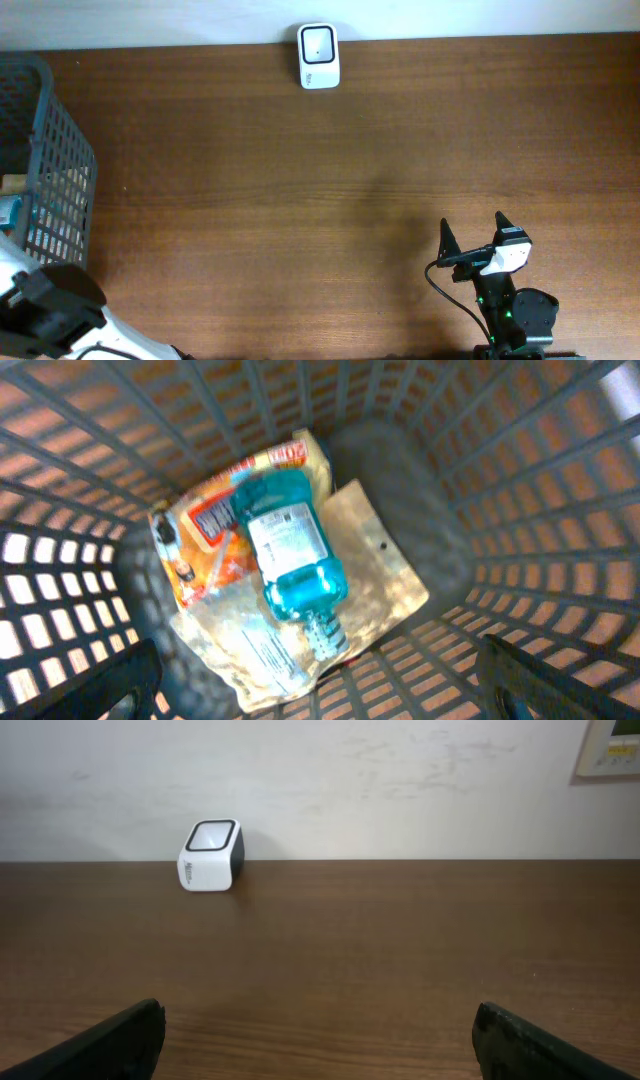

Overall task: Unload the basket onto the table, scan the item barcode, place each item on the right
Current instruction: 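Grasp the teal mouthwash bottle in the basket with the left gripper, then lift the mouthwash bottle out and lower it onto the table centre, then release the bottle and move the left gripper back to the basket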

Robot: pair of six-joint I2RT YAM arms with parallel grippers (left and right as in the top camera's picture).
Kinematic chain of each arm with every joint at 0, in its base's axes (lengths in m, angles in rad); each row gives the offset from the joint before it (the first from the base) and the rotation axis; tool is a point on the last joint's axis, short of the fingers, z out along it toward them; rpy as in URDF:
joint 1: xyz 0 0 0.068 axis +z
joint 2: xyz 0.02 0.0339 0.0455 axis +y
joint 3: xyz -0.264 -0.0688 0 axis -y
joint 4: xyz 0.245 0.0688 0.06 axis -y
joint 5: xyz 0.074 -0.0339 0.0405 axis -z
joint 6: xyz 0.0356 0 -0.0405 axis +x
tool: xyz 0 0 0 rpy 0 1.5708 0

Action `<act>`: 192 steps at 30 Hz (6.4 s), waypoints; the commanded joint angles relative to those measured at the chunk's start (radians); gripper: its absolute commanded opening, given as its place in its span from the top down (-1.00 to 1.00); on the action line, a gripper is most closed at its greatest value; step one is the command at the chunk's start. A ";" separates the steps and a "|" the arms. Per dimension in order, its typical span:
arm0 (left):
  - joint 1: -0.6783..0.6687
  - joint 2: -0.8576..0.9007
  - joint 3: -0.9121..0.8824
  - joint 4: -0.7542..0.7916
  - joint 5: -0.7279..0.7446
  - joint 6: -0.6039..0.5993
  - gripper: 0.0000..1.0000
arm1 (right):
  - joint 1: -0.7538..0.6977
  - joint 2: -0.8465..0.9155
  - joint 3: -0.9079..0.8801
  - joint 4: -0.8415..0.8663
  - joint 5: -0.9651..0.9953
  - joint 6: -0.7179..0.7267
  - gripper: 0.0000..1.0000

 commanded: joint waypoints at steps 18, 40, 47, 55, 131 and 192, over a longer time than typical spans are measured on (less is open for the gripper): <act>0.094 0.364 0.013 -0.017 0.019 -0.132 -0.98 | -0.006 -0.003 -0.005 -0.005 -0.012 0.011 -0.97; 0.095 0.517 0.010 0.055 0.165 -0.132 -0.50 | -0.006 -0.003 -0.005 -0.005 -0.012 0.011 -0.97; 0.095 0.517 0.010 0.047 0.165 -0.132 -0.20 | -0.006 -0.003 -0.005 -0.005 -0.012 0.011 -0.97; 0.095 0.516 0.047 0.008 0.166 -0.131 -0.18 | -0.006 -0.003 -0.005 -0.005 -0.012 0.011 -0.97; -1.236 0.071 -0.878 0.938 0.130 0.011 -0.74 | -0.006 -0.003 -0.005 -0.005 -0.012 0.011 -0.97; 0.049 0.022 -0.486 0.393 -0.094 0.401 -0.98 | -0.006 -0.003 -0.005 -0.005 -0.012 0.011 -0.97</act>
